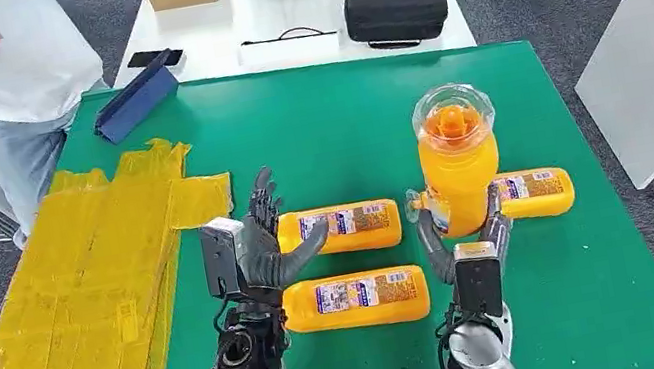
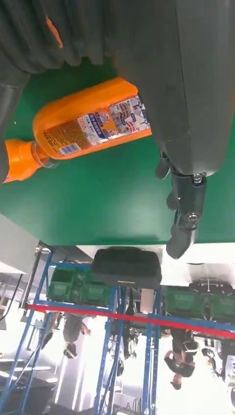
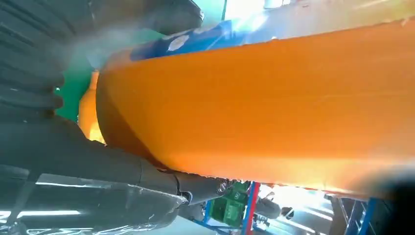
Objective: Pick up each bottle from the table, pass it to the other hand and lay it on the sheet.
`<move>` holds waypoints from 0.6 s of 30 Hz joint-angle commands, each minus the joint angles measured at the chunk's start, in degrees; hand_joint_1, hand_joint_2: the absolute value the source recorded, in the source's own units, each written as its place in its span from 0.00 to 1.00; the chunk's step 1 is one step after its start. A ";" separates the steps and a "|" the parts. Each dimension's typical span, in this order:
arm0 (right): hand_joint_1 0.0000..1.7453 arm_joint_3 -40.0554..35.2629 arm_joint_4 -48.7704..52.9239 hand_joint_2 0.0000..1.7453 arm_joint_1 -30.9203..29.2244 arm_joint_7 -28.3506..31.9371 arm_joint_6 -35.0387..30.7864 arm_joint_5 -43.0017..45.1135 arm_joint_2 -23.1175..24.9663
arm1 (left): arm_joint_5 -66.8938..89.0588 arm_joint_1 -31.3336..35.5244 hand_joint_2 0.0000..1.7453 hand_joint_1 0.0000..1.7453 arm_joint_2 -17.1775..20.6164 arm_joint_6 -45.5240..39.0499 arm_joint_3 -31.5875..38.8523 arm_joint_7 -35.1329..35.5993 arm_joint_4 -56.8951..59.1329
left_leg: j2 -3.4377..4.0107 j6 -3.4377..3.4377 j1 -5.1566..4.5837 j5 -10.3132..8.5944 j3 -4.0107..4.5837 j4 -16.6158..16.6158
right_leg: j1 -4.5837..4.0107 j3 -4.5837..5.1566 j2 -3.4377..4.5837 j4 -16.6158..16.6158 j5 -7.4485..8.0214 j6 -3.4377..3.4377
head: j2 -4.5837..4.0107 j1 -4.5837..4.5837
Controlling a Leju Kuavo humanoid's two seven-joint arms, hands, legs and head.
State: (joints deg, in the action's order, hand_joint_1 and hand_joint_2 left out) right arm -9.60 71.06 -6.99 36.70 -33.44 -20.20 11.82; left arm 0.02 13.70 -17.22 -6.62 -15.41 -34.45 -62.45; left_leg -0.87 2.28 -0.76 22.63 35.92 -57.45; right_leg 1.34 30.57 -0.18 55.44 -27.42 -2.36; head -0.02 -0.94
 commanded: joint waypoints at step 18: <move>1.00 -0.17 -5.21 1.00 -2.71 -12.03 1.33 -17.07 -1.03 | 7.77 4.21 1.00 0.00 1.65 6.68 -6.33 -0.61 -9.06 | 0.11 -0.16 0.10 0.09 -0.15 -0.05 | -0.10 -0.19 0.06 -0.05 -0.03 0.13 | 0.00 0.00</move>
State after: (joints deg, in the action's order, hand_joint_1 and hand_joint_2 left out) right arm -10.95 70.16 -7.16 32.72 -30.99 -25.08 11.82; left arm 5.41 15.30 -17.25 -1.78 -17.22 -37.66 -67.18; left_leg -0.87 2.28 -0.76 22.62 35.92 -57.45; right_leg 1.34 30.57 -0.18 55.45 -27.42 -2.36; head -0.02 -0.94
